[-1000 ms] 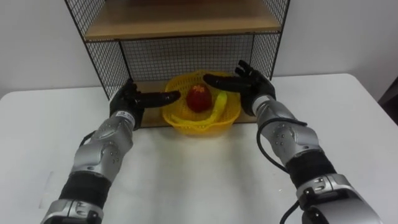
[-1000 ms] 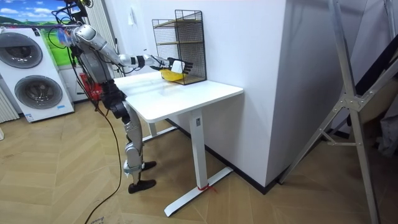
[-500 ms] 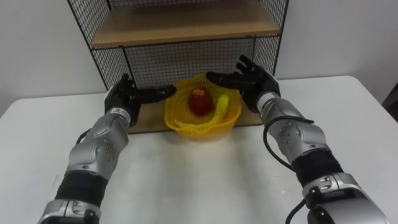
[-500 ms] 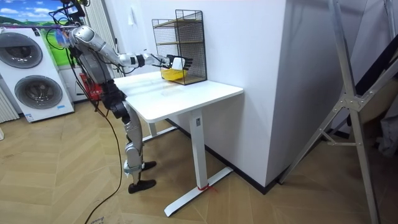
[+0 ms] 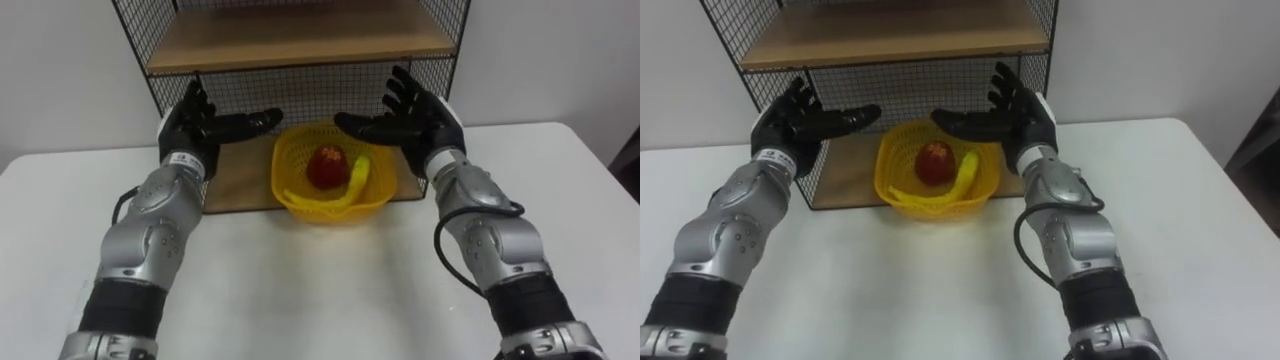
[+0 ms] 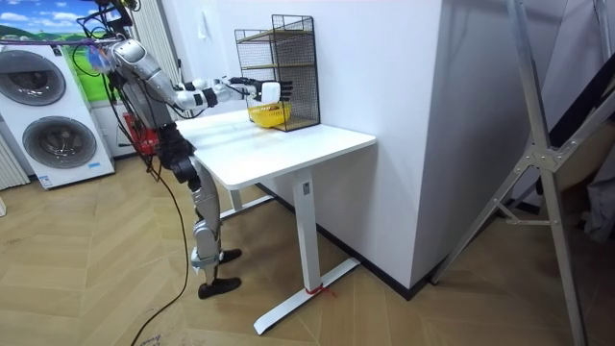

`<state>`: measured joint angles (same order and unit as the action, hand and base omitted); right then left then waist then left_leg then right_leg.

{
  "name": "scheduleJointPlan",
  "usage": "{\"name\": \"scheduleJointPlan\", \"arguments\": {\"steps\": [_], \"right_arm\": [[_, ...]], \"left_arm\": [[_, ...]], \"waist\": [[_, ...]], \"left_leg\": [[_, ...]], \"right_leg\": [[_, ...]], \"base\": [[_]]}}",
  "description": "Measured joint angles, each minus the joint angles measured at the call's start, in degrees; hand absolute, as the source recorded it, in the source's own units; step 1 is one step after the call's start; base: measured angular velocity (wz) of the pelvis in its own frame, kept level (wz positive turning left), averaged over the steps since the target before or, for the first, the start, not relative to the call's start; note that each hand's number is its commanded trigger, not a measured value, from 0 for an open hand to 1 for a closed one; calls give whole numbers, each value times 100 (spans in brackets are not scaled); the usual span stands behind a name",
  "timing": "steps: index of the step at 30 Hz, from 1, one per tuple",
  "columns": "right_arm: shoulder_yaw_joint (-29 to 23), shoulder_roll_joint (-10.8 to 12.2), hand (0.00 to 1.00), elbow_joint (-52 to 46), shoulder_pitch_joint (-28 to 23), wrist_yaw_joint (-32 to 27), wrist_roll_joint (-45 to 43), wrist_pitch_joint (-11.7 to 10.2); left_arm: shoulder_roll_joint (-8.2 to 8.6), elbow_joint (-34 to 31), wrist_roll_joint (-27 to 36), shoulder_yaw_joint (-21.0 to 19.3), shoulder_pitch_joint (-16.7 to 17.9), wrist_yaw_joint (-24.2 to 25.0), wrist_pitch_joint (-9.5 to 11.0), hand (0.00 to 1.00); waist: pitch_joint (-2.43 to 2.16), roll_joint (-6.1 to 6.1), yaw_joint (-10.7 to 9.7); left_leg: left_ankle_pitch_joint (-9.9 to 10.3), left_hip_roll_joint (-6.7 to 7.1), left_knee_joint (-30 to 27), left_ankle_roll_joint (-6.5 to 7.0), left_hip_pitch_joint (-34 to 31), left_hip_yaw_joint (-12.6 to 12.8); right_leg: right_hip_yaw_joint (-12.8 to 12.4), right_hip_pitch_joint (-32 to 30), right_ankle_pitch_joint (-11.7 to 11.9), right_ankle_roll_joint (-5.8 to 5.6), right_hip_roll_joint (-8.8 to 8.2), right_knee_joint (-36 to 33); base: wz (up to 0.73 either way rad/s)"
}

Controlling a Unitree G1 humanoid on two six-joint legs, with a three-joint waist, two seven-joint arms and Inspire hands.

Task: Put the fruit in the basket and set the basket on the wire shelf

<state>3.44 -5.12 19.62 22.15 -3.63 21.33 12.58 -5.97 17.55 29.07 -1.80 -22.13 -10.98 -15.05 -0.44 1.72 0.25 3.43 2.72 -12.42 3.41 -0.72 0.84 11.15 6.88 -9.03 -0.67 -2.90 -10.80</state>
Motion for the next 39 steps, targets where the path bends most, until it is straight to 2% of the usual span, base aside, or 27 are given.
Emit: {"name": "scheduleJointPlan", "arguments": {"steps": [7,10,14,17,21,25,29,34,36,39], "right_arm": [[-11,-73,0,-266,-377,6,-633,-8],[-13,-72,0,-468,-551,47,-876,-8],[-13,-76,0,-737,-854,86,-1071,-43],[-19,-80,0,-868,-1066,187,-1288,-127],[-23,-125,0,-1257,-1390,296,-1292,-161],[-51,-136,0,-1667,-1670,364,-1320,-198],[-42,-171,0,-2057,-2067,466,-1462,-505],[-142,-247,0,-2343,-2363,615,-1432,-593],[-148,-316,0,-2624,-2607,644,-1459,-804],[-149,-355,0,-2904,-2838,694,-1459,-970]], "left_arm": [[23,-306,-307,188,536,28,77,0],[97,-729,-493,263,855,43,80,0],[98,-1005,-522,398,1128,79,242,0],[93,-1254,-626,402,1396,259,297,0],[67,-1609,-634,409,1702,434,427,0],[42,-1861,-652,426,1854,590,460,0],[25,-2242,-990,446,2173,860,764,0],[-46,-2789,-983,492,2758,1159,1082,0],[-54,-2909,-1123,495,3021,1293,1292,0],[-135,-3015,-1126,517,3302,1433,1443,0]], "waist": [[0,-51,-50],[-2,-57,-50],[4,-68,-52],[5,-79,-56],[28,-122,-58],[37,-137,-61],[40,-143,-73],[48,-202,-138],[40,-215,-130],[40,-216,-126]], "left_leg": [[-1,-7,62,1,-1,18],[-1,-10,63,1,-16,27],[-2,-10,64,1,22,19],[0,-16,61,0,31,14],[2,-15,65,0,8,14],[1,-16,72,-1,-17,20],[0,-19,75,0,2,33],[1,-20,85,1,-8,37],[1,-26,84,1,-57,57],[2,-30,89,2,-75,77]], "right_leg": [[2,-18,2,-11,-12,9],[-10,-43,2,-13,-20,6],[-2,5,3,-12,-10,12],[-2,5,-12,-10,-23,5],[0,-24,-36,-1,-29,2],[0,-49,-19,-28,-27,5],[-79,-44,-18,-29,-4,3],[-106,-62,-37,1,-7,4],[-145,-117,-30,-6,2,1],[-170,-149,-20,-21,9,-4]], "base": [[-2],[0],[1],[0],[0],[0],[-2],[-2],[-4],[-4]]}}
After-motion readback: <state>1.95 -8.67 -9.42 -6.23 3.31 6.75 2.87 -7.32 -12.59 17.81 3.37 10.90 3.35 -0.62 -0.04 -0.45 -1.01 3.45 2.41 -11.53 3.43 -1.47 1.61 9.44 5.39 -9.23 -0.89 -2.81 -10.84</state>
